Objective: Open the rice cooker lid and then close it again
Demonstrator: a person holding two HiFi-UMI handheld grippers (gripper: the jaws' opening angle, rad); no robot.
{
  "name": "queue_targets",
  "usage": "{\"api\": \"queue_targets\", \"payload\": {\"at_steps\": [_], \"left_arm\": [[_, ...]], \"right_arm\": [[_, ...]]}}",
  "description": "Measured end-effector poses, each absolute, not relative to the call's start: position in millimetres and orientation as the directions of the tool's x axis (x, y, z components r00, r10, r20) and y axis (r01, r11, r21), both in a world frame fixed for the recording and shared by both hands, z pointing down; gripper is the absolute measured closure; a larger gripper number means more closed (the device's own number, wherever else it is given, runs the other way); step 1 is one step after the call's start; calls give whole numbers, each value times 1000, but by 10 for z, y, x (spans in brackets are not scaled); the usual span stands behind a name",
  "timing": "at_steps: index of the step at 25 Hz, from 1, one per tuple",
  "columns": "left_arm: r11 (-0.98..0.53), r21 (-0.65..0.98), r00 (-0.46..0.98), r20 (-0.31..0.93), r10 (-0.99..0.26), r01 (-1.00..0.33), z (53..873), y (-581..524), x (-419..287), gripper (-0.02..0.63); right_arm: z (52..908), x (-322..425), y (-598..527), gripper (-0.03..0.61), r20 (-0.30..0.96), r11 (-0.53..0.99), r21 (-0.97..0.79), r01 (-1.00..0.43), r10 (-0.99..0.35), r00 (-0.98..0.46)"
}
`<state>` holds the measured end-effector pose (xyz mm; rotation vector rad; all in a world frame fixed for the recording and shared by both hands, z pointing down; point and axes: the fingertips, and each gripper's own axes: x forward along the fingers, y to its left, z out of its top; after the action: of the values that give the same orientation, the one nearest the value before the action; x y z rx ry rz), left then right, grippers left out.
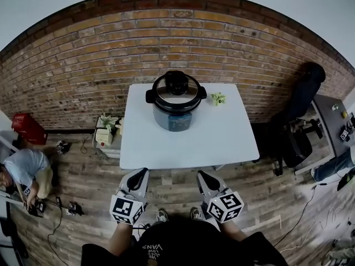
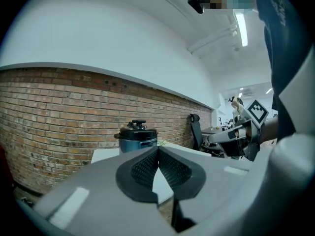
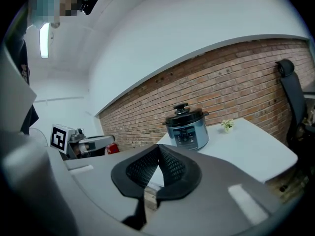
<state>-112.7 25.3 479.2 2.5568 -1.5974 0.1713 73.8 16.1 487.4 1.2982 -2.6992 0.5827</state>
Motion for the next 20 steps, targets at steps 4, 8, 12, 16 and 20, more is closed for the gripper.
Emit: {"api": "queue_targets", "payload": {"at_steps": [4, 8, 12, 16, 20], "left_arm": [[-441, 20, 440, 136, -888, -897, 4757, 209, -841, 612], [-436, 10, 434, 125, -892, -900, 4751, 193, -643, 612], [-434, 21, 434, 108, -895, -901, 4731, 189, -517, 612], [-428, 23, 428, 99, -898, -903, 4726, 197, -438, 612], [-418, 22, 418, 93, -904, -908, 4724, 205, -383, 612]], "right_arm": [[4926, 912, 104, 572, 257, 580, -299, -757, -715, -650], [4952, 1057, 67, 572, 265, 588, -297, -752, -706, -657], [4969, 1163, 48, 572, 279, 599, -295, -744, -691, -667], [4963, 1217, 27, 574, 289, 617, -273, -738, -679, -674], [4951, 1248, -6, 574, 293, 632, -251, -734, -673, -679]]}}
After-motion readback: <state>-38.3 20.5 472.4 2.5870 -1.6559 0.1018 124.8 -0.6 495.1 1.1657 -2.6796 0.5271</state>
